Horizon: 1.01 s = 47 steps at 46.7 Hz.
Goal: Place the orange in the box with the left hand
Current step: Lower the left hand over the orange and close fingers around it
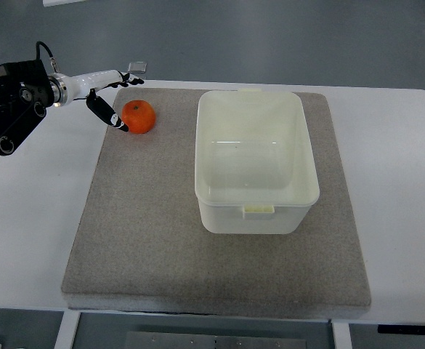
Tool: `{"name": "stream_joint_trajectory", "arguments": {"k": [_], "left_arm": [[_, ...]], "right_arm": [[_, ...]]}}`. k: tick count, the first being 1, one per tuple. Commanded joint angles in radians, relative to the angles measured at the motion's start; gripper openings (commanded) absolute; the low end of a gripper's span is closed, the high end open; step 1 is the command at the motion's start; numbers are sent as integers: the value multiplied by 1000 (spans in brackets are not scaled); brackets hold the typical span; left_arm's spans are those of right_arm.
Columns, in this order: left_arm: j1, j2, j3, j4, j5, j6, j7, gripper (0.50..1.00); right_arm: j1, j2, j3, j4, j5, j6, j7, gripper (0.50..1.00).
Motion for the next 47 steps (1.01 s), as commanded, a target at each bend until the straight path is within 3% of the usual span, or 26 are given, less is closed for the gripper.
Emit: {"name": "stream_joint_trajectory", "arguments": {"k": [1, 7, 35, 39, 45, 47], "left_arm": [[-1, -4, 5, 1, 52, 22, 2, 992], [0, -24, 8, 5, 101, 73, 2, 992], [13, -53, 49, 11, 121, 81, 3, 966], [13, -56, 49, 11, 123, 81, 3, 919], [13, -57, 51, 8, 124, 79, 3, 774], [13, -57, 51, 5, 124, 79, 3, 671]], "right_arm": [[0, 0, 0, 0, 0, 0, 0, 932], [0, 0, 0, 0, 0, 0, 0, 932], [0, 0, 0, 0, 0, 0, 0, 932], [0, 0, 0, 0, 0, 0, 0, 932], [0, 0, 0, 0, 0, 0, 0, 932], [0, 0, 0, 0, 0, 0, 0, 932]]}}
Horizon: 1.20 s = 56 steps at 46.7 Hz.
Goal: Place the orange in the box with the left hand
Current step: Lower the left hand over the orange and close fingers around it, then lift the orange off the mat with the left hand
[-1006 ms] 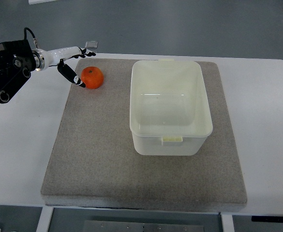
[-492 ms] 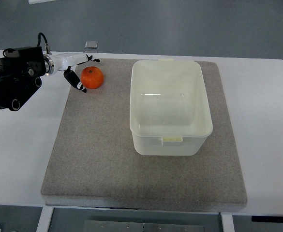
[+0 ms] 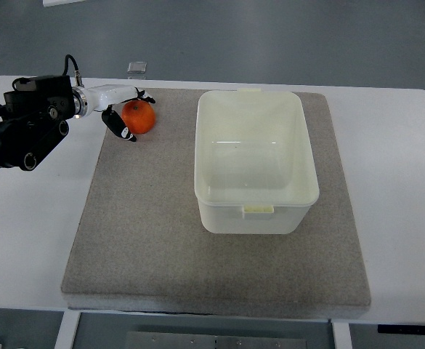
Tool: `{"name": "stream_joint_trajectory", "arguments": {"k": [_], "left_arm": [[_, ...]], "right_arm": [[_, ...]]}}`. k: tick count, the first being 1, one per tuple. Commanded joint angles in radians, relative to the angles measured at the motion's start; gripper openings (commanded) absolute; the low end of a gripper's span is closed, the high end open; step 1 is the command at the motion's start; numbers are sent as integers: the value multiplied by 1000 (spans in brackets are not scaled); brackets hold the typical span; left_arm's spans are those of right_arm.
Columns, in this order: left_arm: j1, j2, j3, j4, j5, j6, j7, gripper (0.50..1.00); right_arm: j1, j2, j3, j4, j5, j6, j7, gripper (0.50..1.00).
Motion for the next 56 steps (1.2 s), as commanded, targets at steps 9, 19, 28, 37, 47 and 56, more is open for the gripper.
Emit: {"name": "stream_joint_trajectory", "arguments": {"k": [9, 19, 28, 37, 47, 56], "left_arm": [[-9, 3, 0, -6, -1, -3, 0, 500], [-34, 12, 0, -17, -6, -3, 0, 500], [-74, 64, -1, -77, -27, -7, 0, 500], [-109, 170, -1, -208, -84, -29, -2, 500], [-123, 252, -3, -374, -135, -69, 1, 500], [-130, 314, -5, -511, -188, -127, 1, 500]], "right_arm": [[0, 0, 0, 0, 0, 0, 0, 932], [0, 0, 0, 0, 0, 0, 0, 932], [0, 0, 0, 0, 0, 0, 0, 932], [0, 0, 0, 0, 0, 0, 0, 932], [0, 0, 0, 0, 0, 0, 0, 932], [0, 0, 0, 0, 0, 0, 0, 932]]}}
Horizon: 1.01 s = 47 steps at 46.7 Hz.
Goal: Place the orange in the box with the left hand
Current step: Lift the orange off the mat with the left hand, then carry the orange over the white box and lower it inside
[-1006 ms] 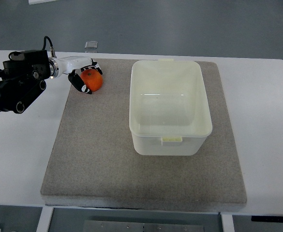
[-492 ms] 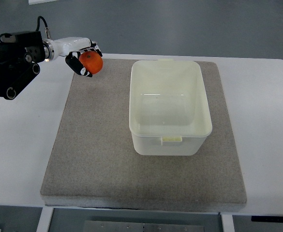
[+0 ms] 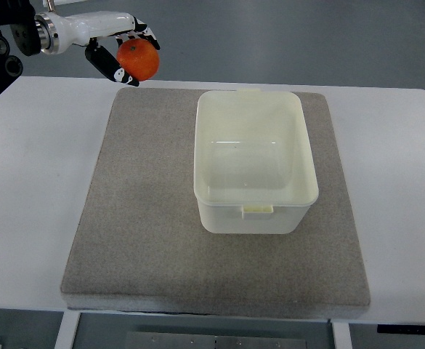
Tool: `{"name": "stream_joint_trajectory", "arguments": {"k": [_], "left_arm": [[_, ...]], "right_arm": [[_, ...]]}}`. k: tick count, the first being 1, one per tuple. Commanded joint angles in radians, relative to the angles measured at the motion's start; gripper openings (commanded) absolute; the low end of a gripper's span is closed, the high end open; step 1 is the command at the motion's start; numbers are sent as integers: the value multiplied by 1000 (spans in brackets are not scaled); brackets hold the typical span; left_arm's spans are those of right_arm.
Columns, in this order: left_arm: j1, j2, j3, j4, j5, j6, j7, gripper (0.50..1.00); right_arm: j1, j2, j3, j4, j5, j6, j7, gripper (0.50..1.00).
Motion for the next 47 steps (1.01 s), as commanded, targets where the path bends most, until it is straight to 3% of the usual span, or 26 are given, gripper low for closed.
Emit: {"name": "stream_joint_trajectory", "arguments": {"k": [1, 17, 33, 47], "left_arm": [[1, 39, -1, -84, -20, -16, 0, 500], [35, 115, 3, -343, -25, -20, 16, 500], [41, 64, 29, -397, -11, -20, 25, 500], [41, -49, 36, -385, 66, -22, 37, 500]], "right_arm": [[0, 0, 0, 0, 0, 0, 0, 932], [0, 0, 0, 0, 0, 0, 0, 932], [0, 0, 0, 0, 0, 0, 0, 932], [0, 0, 0, 0, 0, 0, 0, 932]]}}
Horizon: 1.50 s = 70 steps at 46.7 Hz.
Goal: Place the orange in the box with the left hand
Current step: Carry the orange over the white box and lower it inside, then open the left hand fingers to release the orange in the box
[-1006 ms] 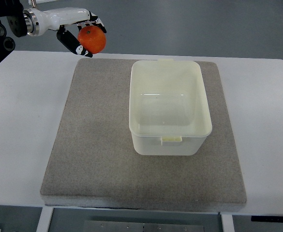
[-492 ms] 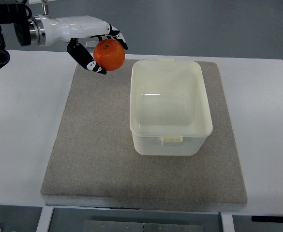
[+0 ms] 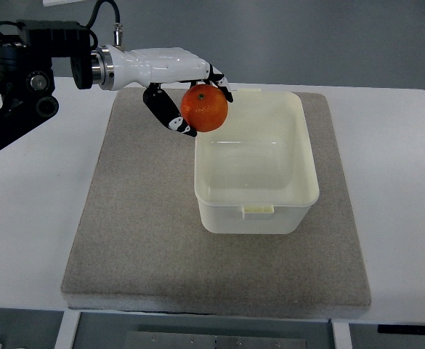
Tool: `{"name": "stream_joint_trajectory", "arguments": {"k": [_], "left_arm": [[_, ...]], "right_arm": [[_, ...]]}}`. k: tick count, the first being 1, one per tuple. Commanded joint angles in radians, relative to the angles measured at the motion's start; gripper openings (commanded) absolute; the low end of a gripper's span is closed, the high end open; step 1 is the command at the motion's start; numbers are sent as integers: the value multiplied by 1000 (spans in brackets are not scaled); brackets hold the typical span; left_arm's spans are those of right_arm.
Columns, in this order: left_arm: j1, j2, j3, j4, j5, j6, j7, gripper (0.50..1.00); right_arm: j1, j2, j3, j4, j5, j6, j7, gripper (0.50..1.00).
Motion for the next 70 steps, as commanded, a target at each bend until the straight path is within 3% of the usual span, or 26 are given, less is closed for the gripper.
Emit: {"name": "stream_joint_trajectory", "arguments": {"k": [1, 24, 27, 32, 35, 37, 47, 50, 53, 56, 59, 70], "left_arm": [[5, -37, 4, 4, 50, 0, 1, 500], [13, -255, 12, 118, 189, 0, 51, 500], [14, -264, 12, 138, 205, 0, 51, 540], [17, -264, 12, 148, 225, 2, 51, 548], [23, -264, 12, 147, 225, 2, 51, 647], [27, -264, 12, 147, 225, 2, 51, 685], [28, -269, 50, 145, 225, 2, 51, 739], [30, -275, 53, 144, 225, 2, 51, 786], [30, -278, 53, 141, 224, 2, 51, 895], [30, -278, 52, 138, 222, 3, 51, 962], [30, -278, 49, 138, 221, 3, 51, 990], [36, -264, 41, 135, 202, 3, 51, 996]], "right_arm": [[0, 0, 0, 0, 0, 0, 0, 932], [0, 0, 0, 0, 0, 0, 0, 932], [0, 0, 0, 0, 0, 0, 0, 932], [0, 0, 0, 0, 0, 0, 0, 932], [0, 0, 0, 0, 0, 0, 0, 932], [0, 0, 0, 0, 0, 0, 0, 932], [0, 0, 0, 0, 0, 0, 0, 932], [0, 0, 0, 0, 0, 0, 0, 932], [0, 0, 0, 0, 0, 0, 0, 932], [0, 0, 0, 0, 0, 0, 0, 932], [0, 0, 0, 0, 0, 0, 0, 932], [0, 0, 0, 0, 0, 0, 0, 932]]}}
